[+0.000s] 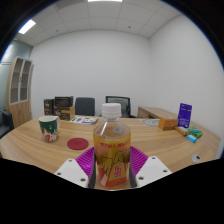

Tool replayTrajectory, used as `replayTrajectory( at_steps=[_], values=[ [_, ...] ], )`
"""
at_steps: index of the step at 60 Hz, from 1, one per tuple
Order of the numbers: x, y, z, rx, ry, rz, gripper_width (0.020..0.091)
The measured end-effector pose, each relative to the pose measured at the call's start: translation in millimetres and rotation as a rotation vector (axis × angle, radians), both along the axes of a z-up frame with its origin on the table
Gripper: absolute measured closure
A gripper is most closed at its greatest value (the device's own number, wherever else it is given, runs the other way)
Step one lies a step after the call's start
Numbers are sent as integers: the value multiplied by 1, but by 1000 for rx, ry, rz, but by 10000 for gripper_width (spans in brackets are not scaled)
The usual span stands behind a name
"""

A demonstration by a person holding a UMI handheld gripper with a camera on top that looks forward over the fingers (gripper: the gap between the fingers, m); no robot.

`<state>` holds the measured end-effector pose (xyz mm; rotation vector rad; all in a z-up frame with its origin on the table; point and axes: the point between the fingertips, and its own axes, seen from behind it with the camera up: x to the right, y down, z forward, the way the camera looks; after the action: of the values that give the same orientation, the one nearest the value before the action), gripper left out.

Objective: Pour water

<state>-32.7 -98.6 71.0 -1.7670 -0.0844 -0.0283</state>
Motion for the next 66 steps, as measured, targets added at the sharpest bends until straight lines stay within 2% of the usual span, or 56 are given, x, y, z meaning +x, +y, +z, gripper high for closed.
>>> replayTrajectory(
  at_steps=[7,18,26,30,36,45,60,66],
  values=[
    [-8,12,9,3,-154,-15,627],
    [-41,56,78,78,-561,-26,627],
    [-79,92,121,176,-1155,-49,628],
    [-108,108,126,211,-1380,0,629],
    [-141,122,122,216,-1630,30,629],
    [-166,132,122,271,-2022,39,631],
    [-166,132,112,249,-2096,73,631],
    [-164,133,125,262,-2008,57,631]
  ],
)
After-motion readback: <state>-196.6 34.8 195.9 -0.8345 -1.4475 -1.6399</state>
